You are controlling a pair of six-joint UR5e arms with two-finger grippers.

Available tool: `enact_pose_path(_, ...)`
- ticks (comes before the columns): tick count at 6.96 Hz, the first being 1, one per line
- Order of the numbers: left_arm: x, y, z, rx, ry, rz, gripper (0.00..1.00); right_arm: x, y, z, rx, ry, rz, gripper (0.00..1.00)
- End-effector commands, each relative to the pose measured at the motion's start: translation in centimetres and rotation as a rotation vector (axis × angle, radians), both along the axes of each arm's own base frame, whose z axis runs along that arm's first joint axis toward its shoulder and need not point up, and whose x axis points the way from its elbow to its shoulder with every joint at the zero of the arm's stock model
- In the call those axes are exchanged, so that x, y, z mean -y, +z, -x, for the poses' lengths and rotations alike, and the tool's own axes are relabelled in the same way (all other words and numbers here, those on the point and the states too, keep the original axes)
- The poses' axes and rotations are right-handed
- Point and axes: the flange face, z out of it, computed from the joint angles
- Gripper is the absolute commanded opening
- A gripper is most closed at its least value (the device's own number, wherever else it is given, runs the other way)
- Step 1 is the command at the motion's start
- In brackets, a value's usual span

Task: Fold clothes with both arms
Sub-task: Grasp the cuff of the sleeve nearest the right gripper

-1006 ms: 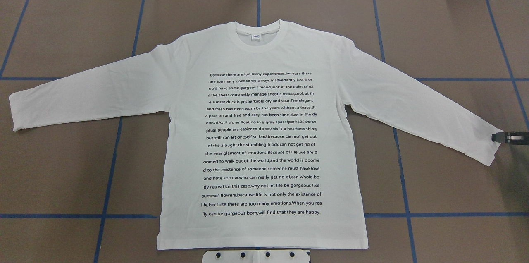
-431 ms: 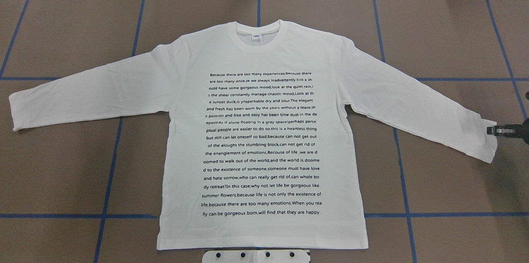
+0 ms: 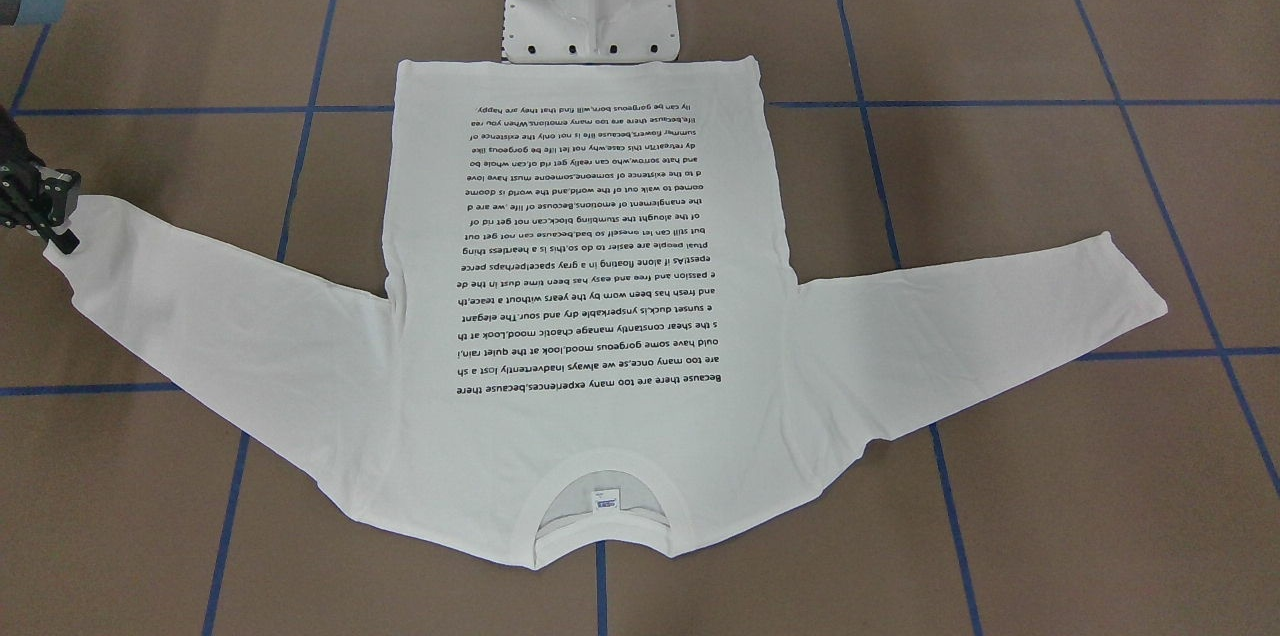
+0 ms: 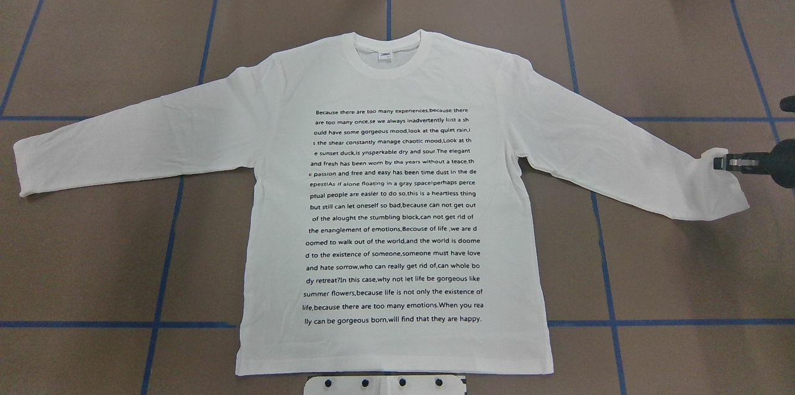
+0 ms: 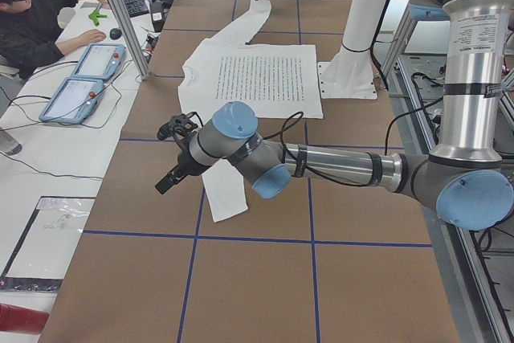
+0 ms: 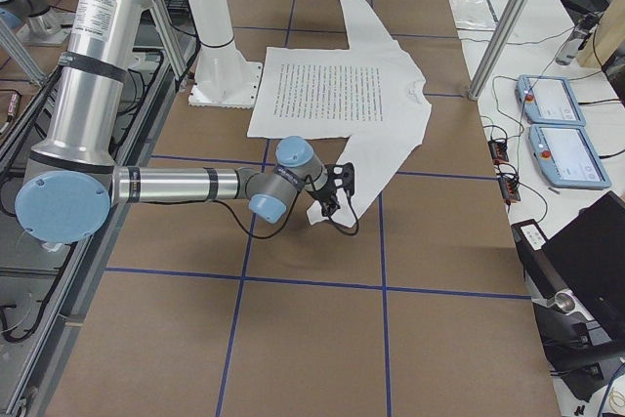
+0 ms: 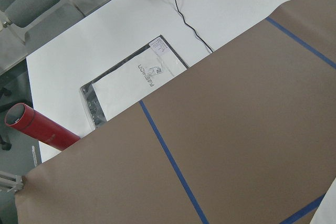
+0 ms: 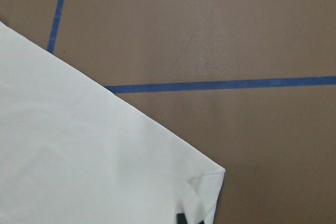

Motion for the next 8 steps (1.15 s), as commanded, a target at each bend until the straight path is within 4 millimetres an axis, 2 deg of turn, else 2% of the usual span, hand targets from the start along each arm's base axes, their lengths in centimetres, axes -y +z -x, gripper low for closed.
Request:
enact_pose_path(1, 0.0, 0.1, 0.0, -0.001, -0.001, 0.003, 1.0, 4.3, -11.6, 1.7, -0.028, 0.046, 0.019, 0.0)
enact_pose_path(2, 0.0, 0.4, 0.0, -0.001, -0.001, 0.008, 1.0, 6.9, -16.7, 3.3, -0.001, 0.089, 0.042, 0.0)
enact_pose_path(3, 0.0, 0.4, 0.0, -0.001, -0.001, 0.009, 1.0, 9.5, -22.9, 6.0, 0.023, 0.134, 0.056, 0.0)
enact_pose_path(4, 0.1, 0.5, 0.0, -0.001, -0.001, 0.011, 1.0, 11.5, -30.7, 11.0, -0.016, 0.128, 0.049, 0.0)
enact_pose_path(5, 0.0, 0.9, 0.0, -0.001, -0.001, 0.018, 1.0, 13.2, -37.0, 14.7, -0.003, 0.152, 0.032, 0.0)
enact_pose_path(6, 0.0, 0.9, 0.0, -0.002, -0.002, 0.021, 1.0, 14.2, -41.2, 16.9, 0.031, 0.148, 0.009, 0.0)
enact_pose_path(7, 0.0, 1.0, 0.0, -0.002, -0.002, 0.024, 1.0, 16.0, -44.2, 19.7, 0.046, 0.158, -0.028, 0.0)
enact_pose_path(8, 0.0, 1.2, 0.0, -0.002, -0.002, 0.026, 1.0, 17.6, -45.8, 25.7, 0.1, 0.232, -0.073, 0.0)
